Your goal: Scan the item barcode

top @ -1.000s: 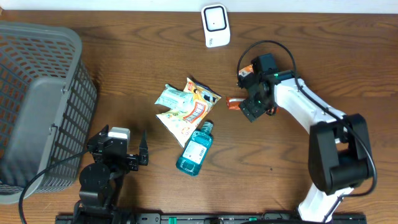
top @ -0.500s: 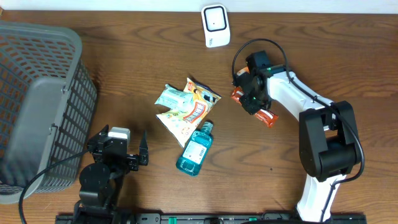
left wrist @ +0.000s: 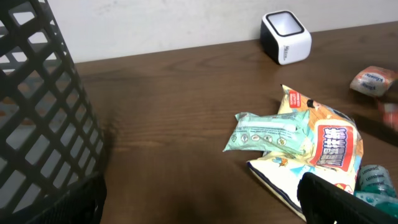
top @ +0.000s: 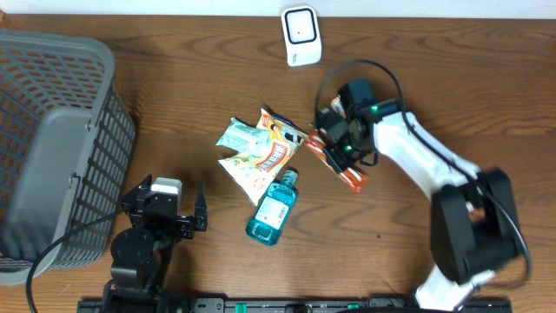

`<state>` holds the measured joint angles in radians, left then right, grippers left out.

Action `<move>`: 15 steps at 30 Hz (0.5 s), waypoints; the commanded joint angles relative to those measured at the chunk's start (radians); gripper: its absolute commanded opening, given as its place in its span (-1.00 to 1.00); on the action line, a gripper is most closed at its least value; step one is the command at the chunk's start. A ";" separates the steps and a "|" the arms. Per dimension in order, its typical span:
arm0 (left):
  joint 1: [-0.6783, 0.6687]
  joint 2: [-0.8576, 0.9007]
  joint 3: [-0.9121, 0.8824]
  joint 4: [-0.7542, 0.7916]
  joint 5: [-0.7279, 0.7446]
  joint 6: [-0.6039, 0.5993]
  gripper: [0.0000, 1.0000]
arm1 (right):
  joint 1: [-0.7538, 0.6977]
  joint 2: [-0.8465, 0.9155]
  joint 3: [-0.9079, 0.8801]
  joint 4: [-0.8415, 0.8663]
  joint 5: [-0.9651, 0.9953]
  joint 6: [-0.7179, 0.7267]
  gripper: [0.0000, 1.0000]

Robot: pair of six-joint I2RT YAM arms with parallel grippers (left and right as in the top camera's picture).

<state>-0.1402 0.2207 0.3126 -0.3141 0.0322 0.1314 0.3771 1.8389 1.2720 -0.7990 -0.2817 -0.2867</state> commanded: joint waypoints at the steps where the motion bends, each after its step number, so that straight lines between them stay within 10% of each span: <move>1: 0.000 -0.001 -0.002 0.001 0.013 -0.001 0.96 | 0.076 -0.119 0.010 0.028 -0.043 0.019 -0.97; 10: 0.000 -0.001 -0.002 0.001 0.013 -0.001 0.95 | 0.229 0.003 0.001 0.106 0.146 0.016 -0.91; 15: 0.000 -0.001 -0.002 0.001 0.013 -0.001 0.96 | 0.242 0.080 0.001 0.175 0.179 0.022 -0.13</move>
<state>-0.1402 0.2207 0.3126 -0.3145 0.0322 0.1314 0.6132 1.9102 1.2758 -0.6353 -0.1474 -0.2737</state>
